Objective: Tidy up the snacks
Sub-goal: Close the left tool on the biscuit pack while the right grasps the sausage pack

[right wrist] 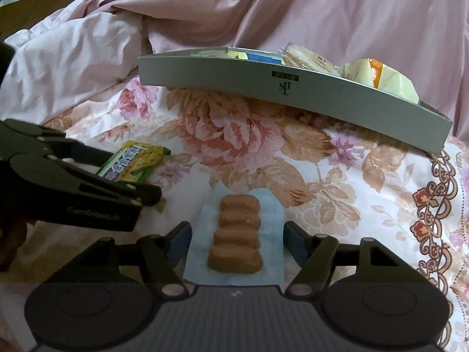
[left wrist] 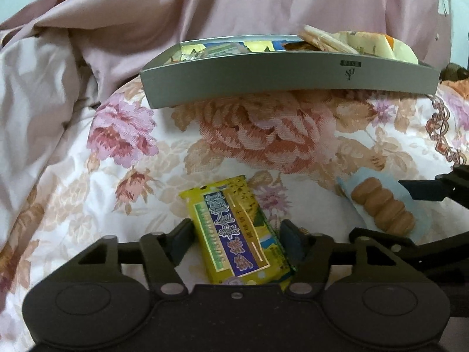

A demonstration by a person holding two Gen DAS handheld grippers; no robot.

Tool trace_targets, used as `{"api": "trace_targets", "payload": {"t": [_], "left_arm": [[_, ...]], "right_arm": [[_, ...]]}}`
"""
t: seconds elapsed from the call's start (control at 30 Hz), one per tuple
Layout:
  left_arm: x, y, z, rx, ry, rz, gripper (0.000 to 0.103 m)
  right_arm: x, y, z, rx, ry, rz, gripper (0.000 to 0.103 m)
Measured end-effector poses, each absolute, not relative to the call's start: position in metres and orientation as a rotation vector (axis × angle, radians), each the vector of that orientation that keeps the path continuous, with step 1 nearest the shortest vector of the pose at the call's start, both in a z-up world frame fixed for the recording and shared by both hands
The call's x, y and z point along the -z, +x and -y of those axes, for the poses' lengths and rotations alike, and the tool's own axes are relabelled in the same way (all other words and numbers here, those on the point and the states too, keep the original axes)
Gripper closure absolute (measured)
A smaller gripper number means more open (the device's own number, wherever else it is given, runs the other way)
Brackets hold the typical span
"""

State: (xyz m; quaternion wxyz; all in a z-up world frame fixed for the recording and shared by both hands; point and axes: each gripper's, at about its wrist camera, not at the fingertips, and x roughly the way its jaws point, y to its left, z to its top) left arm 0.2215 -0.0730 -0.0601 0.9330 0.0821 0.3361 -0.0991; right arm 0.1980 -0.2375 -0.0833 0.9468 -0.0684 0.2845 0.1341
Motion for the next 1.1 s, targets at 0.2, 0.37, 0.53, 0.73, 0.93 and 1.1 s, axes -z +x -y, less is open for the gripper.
{"api": "trace_targets", "payload": {"t": [0.2, 0.37, 0.53, 0.73, 0.93, 1.1], "left_arm": [[0.057, 0.209, 0.070, 0.187, 0.136, -0.706, 0.051], [0.054, 0.190, 0.066, 0.185, 0.125, -0.742, 0.052], [0.052, 0.183, 0.067, 0.182, 0.143, -0.757, 0.050], [0.054, 0.185, 0.066, 0.196, 0.136, -0.753, 0.040], [0.056, 0.189, 0.064, 0.189, 0.134, -0.743, 0.039], [0.055, 0.188, 0.067, 0.189, 0.146, -0.733, 0.051]], "right_arm": [[0.083, 0.198, 0.239, -0.282, -0.117, -0.586, 0.036], [0.080, 0.190, 0.234, -0.297, -0.115, -0.600, 0.038], [0.077, 0.176, 0.230, -0.339, -0.120, -0.615, 0.036], [0.079, 0.173, 0.229, -0.323, -0.126, -0.617, 0.024], [0.087, 0.177, 0.232, -0.305, -0.108, -0.617, 0.019], [0.087, 0.174, 0.230, -0.317, -0.117, -0.599, 0.035]]}}
